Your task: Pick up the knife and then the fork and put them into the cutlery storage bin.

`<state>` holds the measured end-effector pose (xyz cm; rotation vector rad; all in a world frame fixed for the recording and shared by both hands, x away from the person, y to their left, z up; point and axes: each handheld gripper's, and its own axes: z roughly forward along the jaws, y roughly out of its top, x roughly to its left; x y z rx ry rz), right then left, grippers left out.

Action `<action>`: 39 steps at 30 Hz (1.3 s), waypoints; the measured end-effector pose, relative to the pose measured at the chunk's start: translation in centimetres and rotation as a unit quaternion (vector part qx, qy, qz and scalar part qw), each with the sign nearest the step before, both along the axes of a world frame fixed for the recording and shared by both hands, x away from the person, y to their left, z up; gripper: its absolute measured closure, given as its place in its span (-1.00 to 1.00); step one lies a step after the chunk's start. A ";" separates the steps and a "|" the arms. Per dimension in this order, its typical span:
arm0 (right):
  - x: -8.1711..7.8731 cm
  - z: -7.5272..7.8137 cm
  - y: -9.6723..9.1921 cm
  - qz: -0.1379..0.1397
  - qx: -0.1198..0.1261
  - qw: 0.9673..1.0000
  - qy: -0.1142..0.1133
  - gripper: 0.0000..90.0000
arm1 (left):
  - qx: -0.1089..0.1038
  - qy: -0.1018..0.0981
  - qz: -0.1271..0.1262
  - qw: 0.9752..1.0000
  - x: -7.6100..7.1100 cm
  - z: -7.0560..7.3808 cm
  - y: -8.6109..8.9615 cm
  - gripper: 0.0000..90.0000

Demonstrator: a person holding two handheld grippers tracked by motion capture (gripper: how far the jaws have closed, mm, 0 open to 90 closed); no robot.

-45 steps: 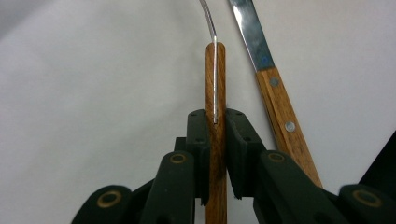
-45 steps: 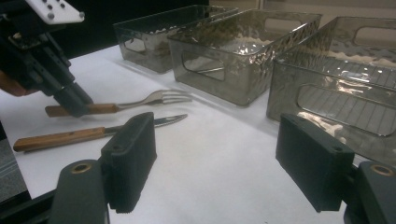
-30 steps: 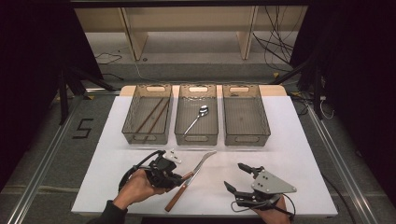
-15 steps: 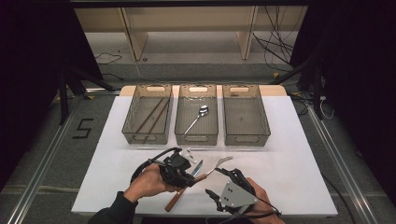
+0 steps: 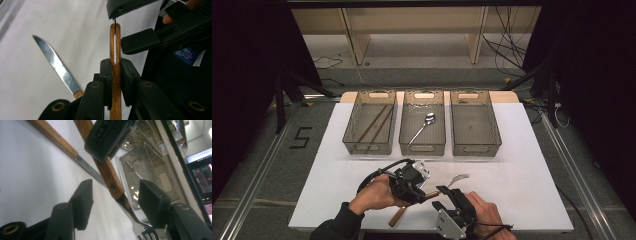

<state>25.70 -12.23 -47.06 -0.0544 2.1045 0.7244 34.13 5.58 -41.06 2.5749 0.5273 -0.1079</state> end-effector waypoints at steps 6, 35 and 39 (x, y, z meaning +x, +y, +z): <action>-0.3 -0.5 0.3 0.006 -0.034 0.999 -0.036 0.24 | 0.003 0.004 -0.007 1.000 -0.1 0.0 -0.1 0.79; -0.6 -0.8 0.1 0.021 -0.104 0.991 -0.079 0.73 | -0.035 -0.008 0.030 0.999 -0.1 1.6 1.4 0.07; -0.2 -0.1 -0.5 0.006 -0.099 0.993 -0.067 0.73 | -0.068 -0.037 0.072 0.994 0.2 2.7 2.9 -0.21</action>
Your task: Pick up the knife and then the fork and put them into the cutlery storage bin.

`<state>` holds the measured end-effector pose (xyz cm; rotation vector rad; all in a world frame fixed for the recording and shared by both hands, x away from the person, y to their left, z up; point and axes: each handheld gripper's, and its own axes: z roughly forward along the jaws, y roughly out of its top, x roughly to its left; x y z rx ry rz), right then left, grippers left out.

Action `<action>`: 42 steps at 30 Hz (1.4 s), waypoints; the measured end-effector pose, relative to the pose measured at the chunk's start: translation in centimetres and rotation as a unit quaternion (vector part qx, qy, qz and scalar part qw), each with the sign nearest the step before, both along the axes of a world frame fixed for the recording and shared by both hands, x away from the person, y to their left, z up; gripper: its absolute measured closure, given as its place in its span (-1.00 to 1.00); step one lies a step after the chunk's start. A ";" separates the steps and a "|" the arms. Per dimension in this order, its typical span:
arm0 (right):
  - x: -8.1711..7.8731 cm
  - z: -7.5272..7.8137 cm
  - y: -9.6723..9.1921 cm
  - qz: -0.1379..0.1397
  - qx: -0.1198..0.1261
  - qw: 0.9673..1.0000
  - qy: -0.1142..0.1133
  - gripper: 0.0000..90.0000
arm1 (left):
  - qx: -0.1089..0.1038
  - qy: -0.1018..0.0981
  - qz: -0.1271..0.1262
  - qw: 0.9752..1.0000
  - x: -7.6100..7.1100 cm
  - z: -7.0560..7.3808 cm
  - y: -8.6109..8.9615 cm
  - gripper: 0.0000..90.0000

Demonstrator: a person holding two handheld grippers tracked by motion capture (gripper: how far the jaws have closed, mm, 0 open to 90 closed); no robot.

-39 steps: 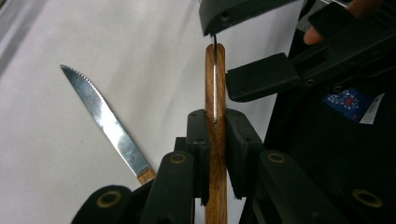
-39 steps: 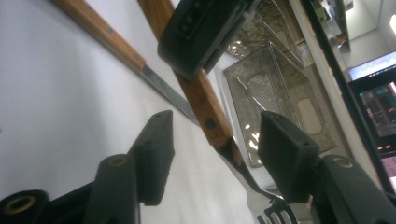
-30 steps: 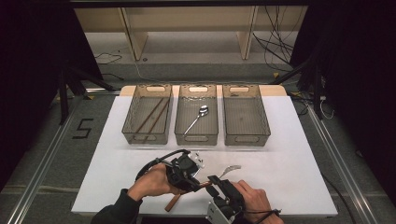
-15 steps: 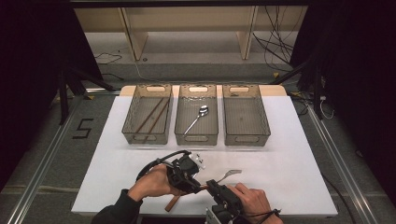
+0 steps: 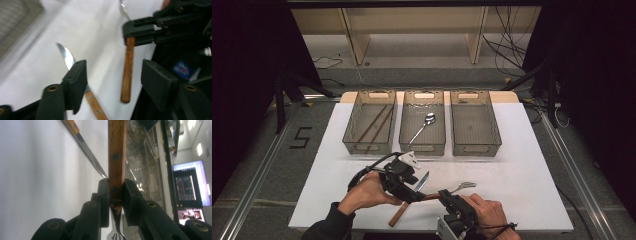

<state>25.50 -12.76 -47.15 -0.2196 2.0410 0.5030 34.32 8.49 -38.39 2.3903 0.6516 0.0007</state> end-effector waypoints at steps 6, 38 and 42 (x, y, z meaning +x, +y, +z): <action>0.8 0.7 -1.0 -0.020 0.013 1.000 0.019 0.73 | -0.043 -0.033 0.047 0.997 0.1 1.5 1.9 -0.38; 15.1 10.4 -10.3 -0.204 0.417 0.812 0.354 0.73 | -0.044 -0.054 0.151 0.986 -0.8 -4.0 4.6 -0.63; 16.9 10.7 -10.5 -0.225 0.432 0.791 0.370 0.73 | -0.044 -0.052 0.154 0.986 -0.8 -4.2 4.8 -0.63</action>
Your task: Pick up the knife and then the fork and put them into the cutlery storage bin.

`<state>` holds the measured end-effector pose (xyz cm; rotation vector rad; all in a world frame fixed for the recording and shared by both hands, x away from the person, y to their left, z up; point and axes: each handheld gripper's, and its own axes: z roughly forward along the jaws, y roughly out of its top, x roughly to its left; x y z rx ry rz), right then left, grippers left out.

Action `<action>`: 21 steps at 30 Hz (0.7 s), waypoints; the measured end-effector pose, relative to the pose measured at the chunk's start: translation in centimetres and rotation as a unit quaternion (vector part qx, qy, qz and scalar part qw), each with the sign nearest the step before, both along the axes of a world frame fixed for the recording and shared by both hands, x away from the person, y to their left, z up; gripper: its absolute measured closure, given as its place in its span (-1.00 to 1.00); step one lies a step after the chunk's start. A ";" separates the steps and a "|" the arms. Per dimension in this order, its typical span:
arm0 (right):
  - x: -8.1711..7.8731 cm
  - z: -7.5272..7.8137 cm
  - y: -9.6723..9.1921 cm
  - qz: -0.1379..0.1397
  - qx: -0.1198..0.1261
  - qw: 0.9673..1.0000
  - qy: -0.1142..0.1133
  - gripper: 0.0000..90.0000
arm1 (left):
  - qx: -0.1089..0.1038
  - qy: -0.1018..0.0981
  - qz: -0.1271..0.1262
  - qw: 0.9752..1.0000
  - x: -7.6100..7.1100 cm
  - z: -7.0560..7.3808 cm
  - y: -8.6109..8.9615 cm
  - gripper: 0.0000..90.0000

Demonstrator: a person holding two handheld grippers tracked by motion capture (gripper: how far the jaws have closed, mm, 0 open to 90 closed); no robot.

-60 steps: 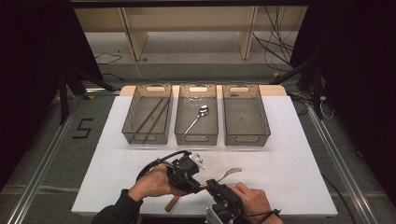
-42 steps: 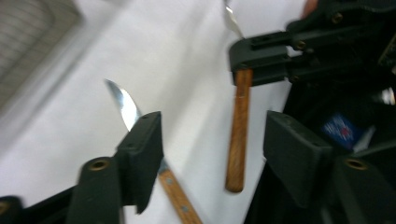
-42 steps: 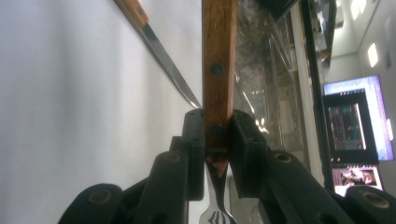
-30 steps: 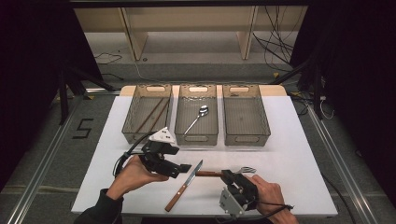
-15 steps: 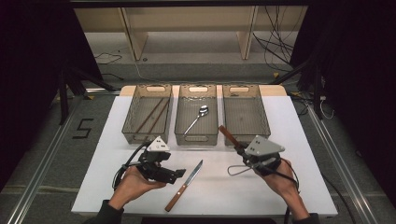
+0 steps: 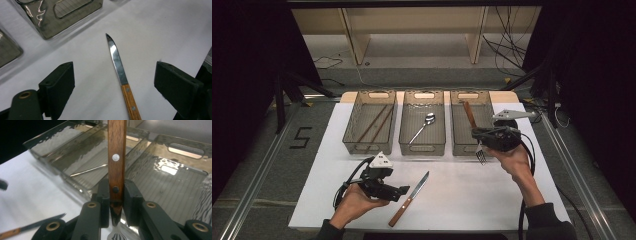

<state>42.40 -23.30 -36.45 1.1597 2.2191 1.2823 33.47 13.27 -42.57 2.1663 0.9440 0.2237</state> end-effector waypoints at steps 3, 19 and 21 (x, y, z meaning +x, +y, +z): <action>1.1 0.2 0.0 -0.009 0.006 1.000 0.010 0.73 | 0.001 0.002 0.001 1.000 0.0 0.0 0.1 -0.63; 6.9 1.2 -0.7 -0.079 0.016 0.996 0.040 0.72 | 0.008 0.004 0.000 1.000 -0.2 -0.3 0.1 -0.63; 7.5 1.0 -0.7 -0.088 0.013 0.995 0.041 0.72 | 0.008 0.002 0.001 1.000 -0.3 -0.2 0.1 -0.63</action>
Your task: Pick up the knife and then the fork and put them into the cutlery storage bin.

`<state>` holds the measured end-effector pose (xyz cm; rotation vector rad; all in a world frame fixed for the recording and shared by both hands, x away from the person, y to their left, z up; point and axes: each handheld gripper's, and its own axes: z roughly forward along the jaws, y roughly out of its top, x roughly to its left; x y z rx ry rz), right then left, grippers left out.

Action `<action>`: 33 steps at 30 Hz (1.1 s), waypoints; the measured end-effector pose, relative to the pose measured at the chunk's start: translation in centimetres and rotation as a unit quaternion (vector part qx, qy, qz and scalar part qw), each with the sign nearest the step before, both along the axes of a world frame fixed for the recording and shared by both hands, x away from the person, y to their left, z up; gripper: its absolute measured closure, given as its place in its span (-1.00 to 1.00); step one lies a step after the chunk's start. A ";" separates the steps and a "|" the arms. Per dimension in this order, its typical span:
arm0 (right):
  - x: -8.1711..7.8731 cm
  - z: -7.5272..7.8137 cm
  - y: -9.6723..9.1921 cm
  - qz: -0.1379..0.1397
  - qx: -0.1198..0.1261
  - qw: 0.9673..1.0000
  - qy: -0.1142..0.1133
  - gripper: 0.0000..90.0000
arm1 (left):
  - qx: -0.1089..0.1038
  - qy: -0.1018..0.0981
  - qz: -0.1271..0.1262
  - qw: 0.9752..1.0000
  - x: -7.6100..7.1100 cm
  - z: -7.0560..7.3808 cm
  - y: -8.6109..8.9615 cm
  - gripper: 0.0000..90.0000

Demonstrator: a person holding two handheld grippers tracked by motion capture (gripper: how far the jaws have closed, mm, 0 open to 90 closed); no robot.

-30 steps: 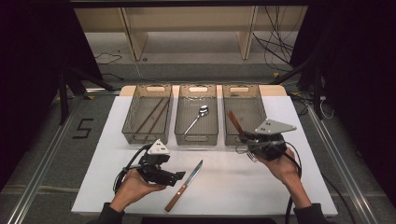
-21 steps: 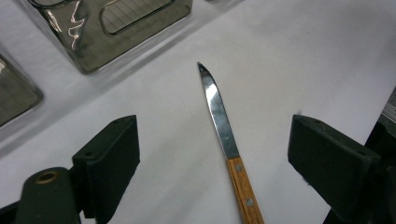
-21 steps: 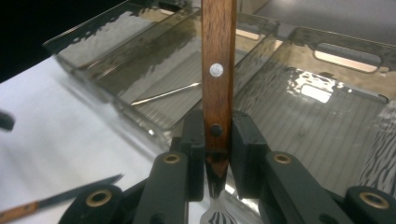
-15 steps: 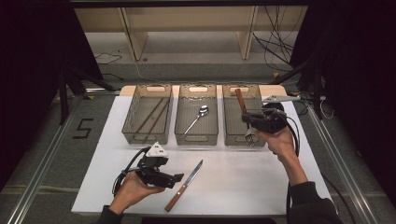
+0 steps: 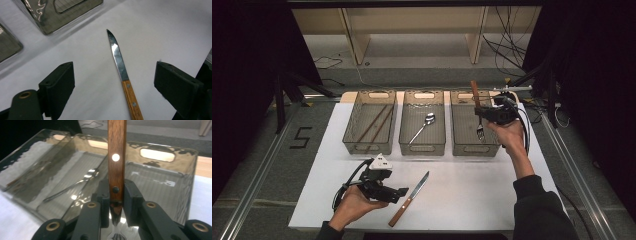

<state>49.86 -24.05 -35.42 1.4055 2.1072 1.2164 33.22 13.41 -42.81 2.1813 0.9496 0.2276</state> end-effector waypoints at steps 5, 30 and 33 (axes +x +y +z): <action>1.2 -0.6 -0.1 -0.017 -0.010 1.000 0.011 0.72 | -0.001 0.003 0.002 1.000 -0.1 -0.1 0.0 -0.63; 2.8 -4.8 1.0 -0.031 -0.033 0.996 0.072 0.72 | -0.046 -0.028 0.015 0.998 -1.0 -0.4 0.8 -0.64; 2.9 -5.1 1.1 -0.033 -0.036 0.996 0.077 0.71 | -0.050 -0.026 0.014 0.998 -1.2 -0.5 0.9 -0.64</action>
